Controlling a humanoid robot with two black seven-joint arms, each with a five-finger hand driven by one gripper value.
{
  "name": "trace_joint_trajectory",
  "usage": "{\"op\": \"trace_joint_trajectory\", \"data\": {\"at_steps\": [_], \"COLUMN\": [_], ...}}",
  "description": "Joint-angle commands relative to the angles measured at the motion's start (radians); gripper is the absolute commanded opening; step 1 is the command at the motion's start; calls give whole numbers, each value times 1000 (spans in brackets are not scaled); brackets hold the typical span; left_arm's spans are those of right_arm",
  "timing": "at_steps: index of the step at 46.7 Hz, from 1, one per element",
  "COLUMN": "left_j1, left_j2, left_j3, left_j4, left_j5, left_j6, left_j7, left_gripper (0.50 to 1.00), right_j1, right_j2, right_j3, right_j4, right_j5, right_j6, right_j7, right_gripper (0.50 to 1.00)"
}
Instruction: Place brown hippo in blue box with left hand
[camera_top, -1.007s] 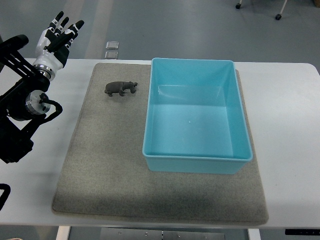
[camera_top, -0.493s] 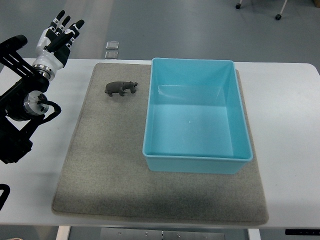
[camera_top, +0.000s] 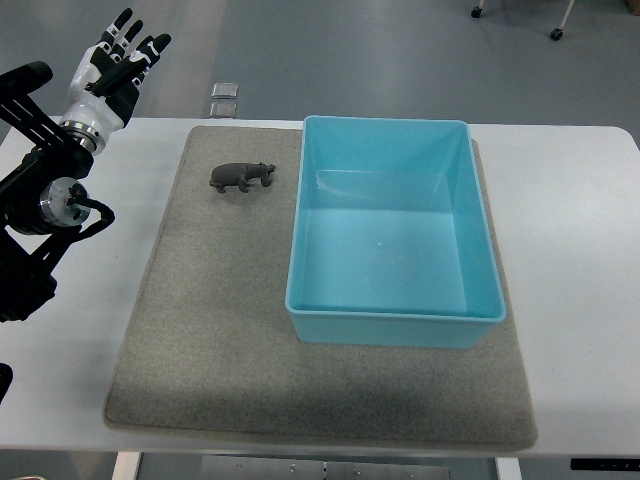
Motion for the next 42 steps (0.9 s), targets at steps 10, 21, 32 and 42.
{"op": "trace_joint_trajectory", "data": {"at_steps": [10,21,32,42], "left_j1": [3,0,-48,-124], "left_j2": [-3,-4,-1,-1], "left_j3": [-11,-11,57,187], "left_j4": [8,9,38,106], "left_j5": [56,61,111,290], "left_j6": [-13,-33,-31,-22], "left_j7": [2,3,19,19], "left_gripper": [996,996,994,992], "right_j1": [0,0,0,0], "right_j2": [0,0,0,0], "right_j3": [0,0,0,0], "right_j4": [0,0,0,0], "right_j5": [0,0,0,0], "right_j6": [0,0,0,0], "right_j7": [0,0,0,0], "right_gripper": [936,936,936,936]}}
